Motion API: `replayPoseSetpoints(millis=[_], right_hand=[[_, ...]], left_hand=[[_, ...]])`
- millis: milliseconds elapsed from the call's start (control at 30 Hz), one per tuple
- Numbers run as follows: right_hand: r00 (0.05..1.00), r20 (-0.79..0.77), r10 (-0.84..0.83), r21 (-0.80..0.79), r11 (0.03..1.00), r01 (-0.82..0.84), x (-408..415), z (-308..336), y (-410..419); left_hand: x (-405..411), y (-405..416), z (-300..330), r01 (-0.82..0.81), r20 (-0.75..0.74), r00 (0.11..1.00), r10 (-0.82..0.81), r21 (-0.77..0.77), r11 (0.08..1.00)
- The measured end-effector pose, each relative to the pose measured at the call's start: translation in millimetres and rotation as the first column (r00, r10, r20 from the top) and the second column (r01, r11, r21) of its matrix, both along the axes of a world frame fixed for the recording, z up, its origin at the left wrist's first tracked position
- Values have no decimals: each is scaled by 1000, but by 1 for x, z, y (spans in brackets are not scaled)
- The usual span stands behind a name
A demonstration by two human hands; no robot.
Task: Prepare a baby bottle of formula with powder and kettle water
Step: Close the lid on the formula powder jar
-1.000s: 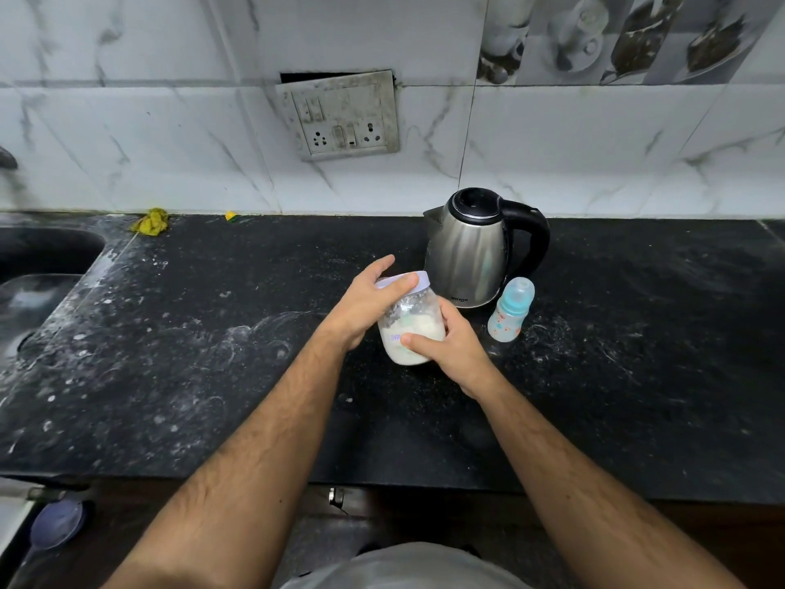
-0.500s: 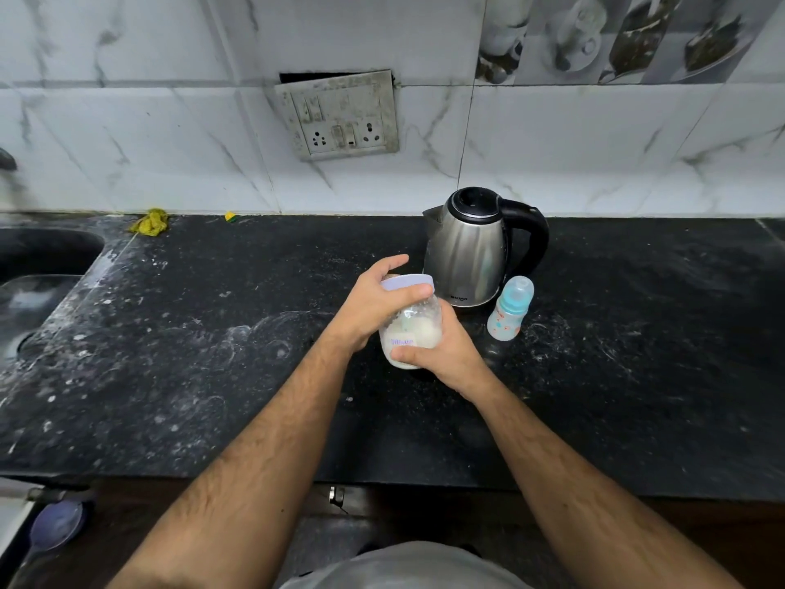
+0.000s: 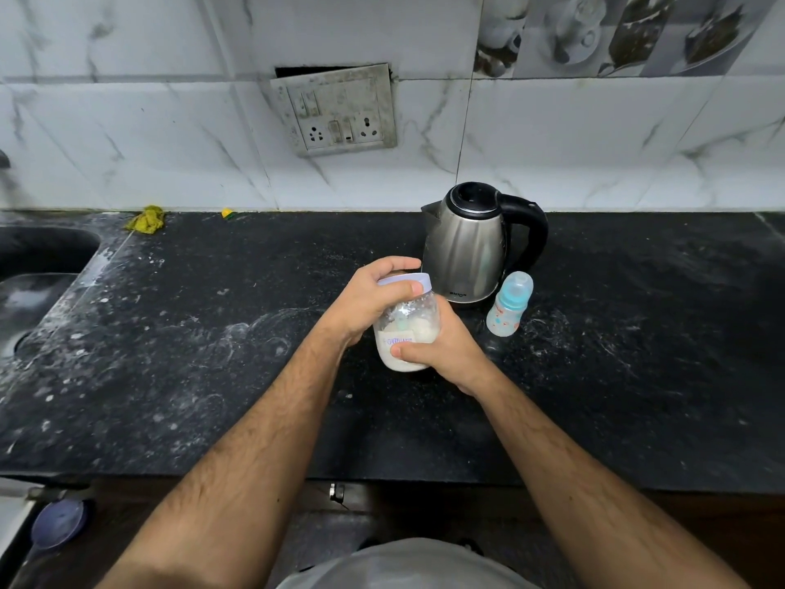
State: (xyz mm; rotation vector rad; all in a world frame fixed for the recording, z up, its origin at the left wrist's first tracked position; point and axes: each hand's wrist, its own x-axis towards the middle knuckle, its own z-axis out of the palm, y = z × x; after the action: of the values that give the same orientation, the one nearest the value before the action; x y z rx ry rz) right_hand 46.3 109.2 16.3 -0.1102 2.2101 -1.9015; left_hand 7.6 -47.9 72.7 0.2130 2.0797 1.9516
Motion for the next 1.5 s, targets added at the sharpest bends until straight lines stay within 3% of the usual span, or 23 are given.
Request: replayPoseSetpoints(millis=[333, 567, 733, 1033, 1500], right_hand=[[1000, 29, 11, -11, 1000, -11, -3, -7, 4], [999, 24, -45, 25, 999, 44, -6, -26, 12], [996, 43, -83, 62, 995, 80, -9, -26, 21], [975, 188, 121, 272, 947, -170, -38, -34, 57], [996, 68, -61, 275, 961, 40, -57, -40, 62]], left_hand=[[-3, 4, -5, -13, -19, 1000, 13, 1, 1000], [2, 5, -33, -142, 101, 984, 145, -30, 989], [16, -2, -55, -77, 172, 981, 90, -81, 994], [7, 2, -75, -57, 235, 969, 72, -68, 996], [-26, 18, -97, -84, 247, 965, 90, -36, 996]])
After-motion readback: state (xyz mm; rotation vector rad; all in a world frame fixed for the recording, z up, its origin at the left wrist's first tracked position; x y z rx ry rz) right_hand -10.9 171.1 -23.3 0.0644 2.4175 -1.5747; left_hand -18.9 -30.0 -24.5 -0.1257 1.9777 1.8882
